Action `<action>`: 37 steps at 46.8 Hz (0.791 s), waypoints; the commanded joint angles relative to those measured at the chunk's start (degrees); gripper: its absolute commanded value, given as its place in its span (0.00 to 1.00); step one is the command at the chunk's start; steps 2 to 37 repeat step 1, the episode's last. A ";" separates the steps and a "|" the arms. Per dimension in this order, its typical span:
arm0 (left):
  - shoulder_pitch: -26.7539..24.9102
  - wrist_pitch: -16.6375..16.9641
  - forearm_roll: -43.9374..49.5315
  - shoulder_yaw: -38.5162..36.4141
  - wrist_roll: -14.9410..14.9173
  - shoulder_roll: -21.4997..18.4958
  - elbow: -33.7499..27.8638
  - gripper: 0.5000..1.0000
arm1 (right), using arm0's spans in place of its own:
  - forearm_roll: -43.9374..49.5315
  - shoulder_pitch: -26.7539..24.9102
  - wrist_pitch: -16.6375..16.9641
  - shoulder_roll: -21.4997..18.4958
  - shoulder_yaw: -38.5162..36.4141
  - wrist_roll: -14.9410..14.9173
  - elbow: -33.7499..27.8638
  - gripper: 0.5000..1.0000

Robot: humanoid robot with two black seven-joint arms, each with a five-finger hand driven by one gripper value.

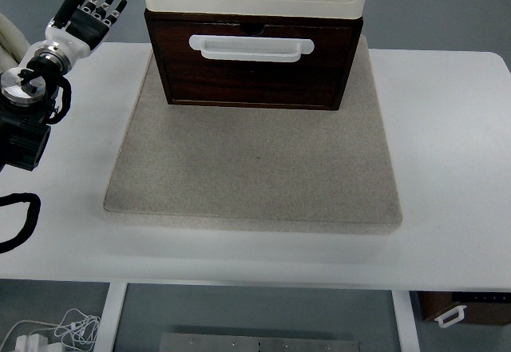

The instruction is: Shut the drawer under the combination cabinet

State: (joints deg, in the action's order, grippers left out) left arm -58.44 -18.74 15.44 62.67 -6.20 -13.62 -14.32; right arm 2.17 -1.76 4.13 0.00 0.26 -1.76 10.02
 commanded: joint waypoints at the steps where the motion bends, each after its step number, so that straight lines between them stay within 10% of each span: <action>1: 0.00 0.11 -0.06 0.00 0.13 0.88 -0.01 1.00 | 0.03 0.00 0.00 0.00 0.01 0.00 0.00 0.90; 37: 0.00 0.11 -0.06 0.00 0.13 0.88 -0.01 1.00 | 0.03 0.00 0.00 0.00 0.01 0.00 0.00 0.90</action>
